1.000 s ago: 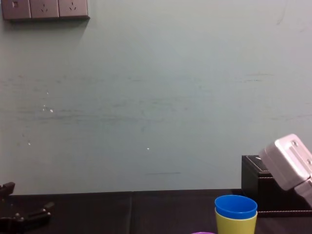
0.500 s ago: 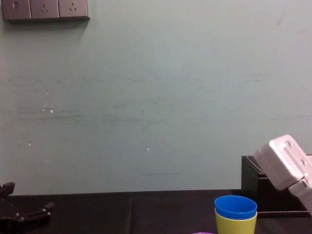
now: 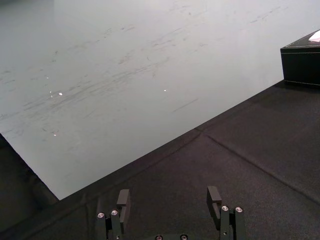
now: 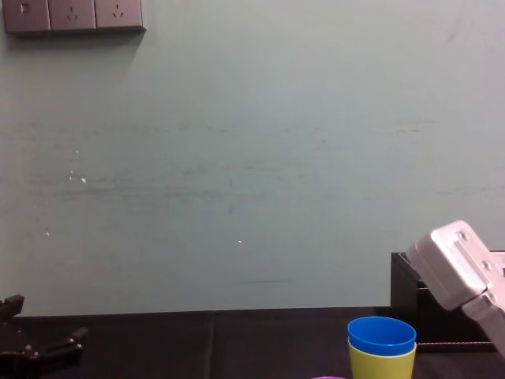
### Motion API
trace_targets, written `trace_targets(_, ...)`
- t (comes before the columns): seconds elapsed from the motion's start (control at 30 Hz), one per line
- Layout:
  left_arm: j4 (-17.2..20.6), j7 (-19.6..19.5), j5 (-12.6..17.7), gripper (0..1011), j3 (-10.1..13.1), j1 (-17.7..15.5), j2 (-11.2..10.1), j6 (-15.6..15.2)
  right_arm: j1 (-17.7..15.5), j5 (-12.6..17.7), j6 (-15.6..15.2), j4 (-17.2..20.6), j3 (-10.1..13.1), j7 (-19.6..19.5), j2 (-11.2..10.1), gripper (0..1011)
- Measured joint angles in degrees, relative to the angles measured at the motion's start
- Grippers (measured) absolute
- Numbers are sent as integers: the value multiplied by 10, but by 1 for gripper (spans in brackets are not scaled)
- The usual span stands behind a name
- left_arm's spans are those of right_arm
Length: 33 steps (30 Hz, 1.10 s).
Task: Stack the three plastic cups sequentially using one hand.
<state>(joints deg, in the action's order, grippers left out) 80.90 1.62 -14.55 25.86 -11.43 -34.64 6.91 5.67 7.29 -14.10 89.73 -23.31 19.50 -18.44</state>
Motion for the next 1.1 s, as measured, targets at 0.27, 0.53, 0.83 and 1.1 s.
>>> trace_targets(0.27, 0, 0, 0, 1000, 0, 0, 0, 0, 4, -3, 1, -5, -1, 0, 5, 1000)
trace_targets(0.53, 0, 0, 0, 1000, 0, 0, 0, 0, 9, -6, 2, -10, -3, -1, 9, 1000)
trace_targets(0.83, 0, 0, 0, 1000, 0, 0, 0, 0, 8, -6, 2, -10, -3, -1, 8, 1000)
trace_targets(1.1, 0, 0, 0, 1000, 0, 0, 0, 0, 8, -6, 2, -9, -3, 0, 8, 899)
